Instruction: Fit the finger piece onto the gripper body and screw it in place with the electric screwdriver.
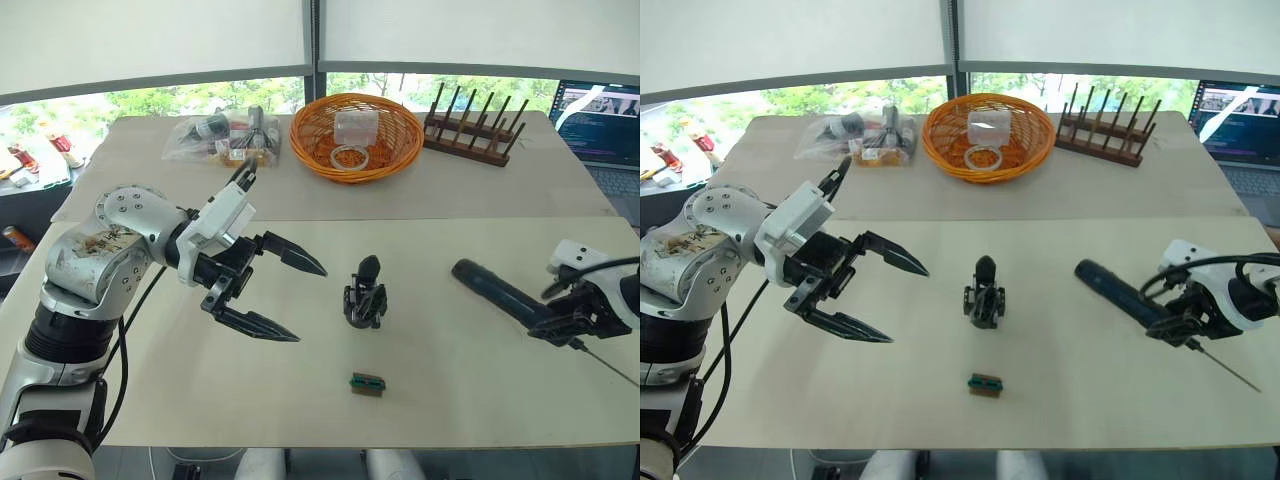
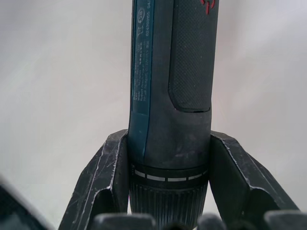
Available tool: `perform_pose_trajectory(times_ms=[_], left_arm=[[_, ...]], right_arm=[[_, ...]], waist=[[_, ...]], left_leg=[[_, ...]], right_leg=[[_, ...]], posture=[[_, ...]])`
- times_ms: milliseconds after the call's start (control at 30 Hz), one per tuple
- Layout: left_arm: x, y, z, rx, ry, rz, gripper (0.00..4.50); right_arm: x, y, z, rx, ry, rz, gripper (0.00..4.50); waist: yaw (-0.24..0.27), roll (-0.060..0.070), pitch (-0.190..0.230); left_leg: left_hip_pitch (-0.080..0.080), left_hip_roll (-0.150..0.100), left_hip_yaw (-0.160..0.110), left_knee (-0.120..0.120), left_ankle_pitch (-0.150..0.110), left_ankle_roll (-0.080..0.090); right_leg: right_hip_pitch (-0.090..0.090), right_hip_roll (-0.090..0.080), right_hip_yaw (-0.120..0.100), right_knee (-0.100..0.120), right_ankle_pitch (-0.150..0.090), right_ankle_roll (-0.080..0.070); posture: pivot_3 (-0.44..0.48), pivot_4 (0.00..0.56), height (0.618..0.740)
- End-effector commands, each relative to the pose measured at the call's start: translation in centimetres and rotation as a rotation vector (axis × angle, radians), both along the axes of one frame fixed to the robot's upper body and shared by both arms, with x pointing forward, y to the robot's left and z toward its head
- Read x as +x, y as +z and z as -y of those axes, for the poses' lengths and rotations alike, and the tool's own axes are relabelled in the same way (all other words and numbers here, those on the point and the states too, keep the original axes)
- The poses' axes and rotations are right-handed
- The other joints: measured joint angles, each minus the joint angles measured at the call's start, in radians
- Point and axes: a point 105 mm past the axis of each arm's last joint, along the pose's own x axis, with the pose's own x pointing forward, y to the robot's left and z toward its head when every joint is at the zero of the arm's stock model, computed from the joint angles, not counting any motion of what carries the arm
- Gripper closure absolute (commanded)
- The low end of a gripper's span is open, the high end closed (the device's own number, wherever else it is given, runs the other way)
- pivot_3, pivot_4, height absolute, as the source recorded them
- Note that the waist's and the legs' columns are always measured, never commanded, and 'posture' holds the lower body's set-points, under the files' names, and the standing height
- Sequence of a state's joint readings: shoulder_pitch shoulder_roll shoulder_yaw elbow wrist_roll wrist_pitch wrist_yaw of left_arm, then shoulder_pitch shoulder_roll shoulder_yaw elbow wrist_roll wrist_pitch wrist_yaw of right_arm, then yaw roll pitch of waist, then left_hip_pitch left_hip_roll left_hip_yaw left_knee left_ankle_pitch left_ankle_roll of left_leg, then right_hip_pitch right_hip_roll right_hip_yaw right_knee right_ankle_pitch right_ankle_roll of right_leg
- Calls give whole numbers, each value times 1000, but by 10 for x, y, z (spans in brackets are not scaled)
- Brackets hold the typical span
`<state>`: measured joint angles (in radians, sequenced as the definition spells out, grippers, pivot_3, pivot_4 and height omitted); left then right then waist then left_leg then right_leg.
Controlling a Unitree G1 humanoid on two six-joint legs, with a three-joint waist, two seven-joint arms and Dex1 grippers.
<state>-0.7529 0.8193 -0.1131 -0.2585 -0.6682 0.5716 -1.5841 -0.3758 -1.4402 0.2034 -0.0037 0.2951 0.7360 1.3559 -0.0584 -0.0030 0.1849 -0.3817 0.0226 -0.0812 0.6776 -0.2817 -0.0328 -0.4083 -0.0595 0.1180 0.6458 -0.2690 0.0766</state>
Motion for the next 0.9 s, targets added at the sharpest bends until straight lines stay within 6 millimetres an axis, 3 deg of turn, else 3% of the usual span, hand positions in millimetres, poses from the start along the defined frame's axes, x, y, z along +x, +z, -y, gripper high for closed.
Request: perform_pose_trajectory(times_ms=[33, 200, 233, 367, 400, 733, 900], left_arm=[[-2, 4, 3, 0, -43, 32, 0], [-10, 9, 5, -19, -84, 16, 0], [-11, 9, 5, -21, -86, 15, 0], [-17, 7, 6, -15, -101, 1, 0], [-19, 7, 6, -10, -106, -8, 0], [-18, 3, 8, -12, -92, 23, 0], [-14, 5, 7, -22, -76, 18, 0]], right_arm=[[10, -16, 0, -102, 129, 63, 2595], [18, -25, -2, -144, 198, 94, 2595], [17, -25, -3, -144, 202, 89, 1553], [16, -24, 0, -189, 219, 70, 212], [15, -22, 0, -193, 208, 48, 55], [22, -33, 1, -211, 207, 0, 55], [15, -40, -1, -174, 224, -40, 1586]], waist=[[0, -3, 0], [-3, -4, 1], [-4, -4, 1], [-6, -4, 1], [-7, -4, 1], [-9, -4, 1], [-6, -5, 1]], left_leg=[[-1, 0, 0, 1, 0, 0], [-3, -3, 1, 5, 1, -1], [-3, -3, 1, 5, 1, -1], [-2, -3, 1, 4, 1, -1], [-2, -3, 1, 4, 1, -1], [-2, -3, 1, 5, 1, -1], [-2, -3, 0, 5, 1, -1]], right_leg=[[0, 0, 0, 0, 0, 0], [-2, -3, 3, 1, 1, 2], [-2, -3, 3, 2, 1, 1], [-2, -3, 3, 2, 1, 1], [-2, -3, 3, 2, 1, 1], [-1, -3, 3, 3, 1, 1], [-1, -3, 2, 2, 1, 1]], posture=[[0, 150, 740], [0, 150, 740], [0, 150, 740], [0, 150, 740], [0, 150, 740], [0, 150, 740], [0, 150, 740]])
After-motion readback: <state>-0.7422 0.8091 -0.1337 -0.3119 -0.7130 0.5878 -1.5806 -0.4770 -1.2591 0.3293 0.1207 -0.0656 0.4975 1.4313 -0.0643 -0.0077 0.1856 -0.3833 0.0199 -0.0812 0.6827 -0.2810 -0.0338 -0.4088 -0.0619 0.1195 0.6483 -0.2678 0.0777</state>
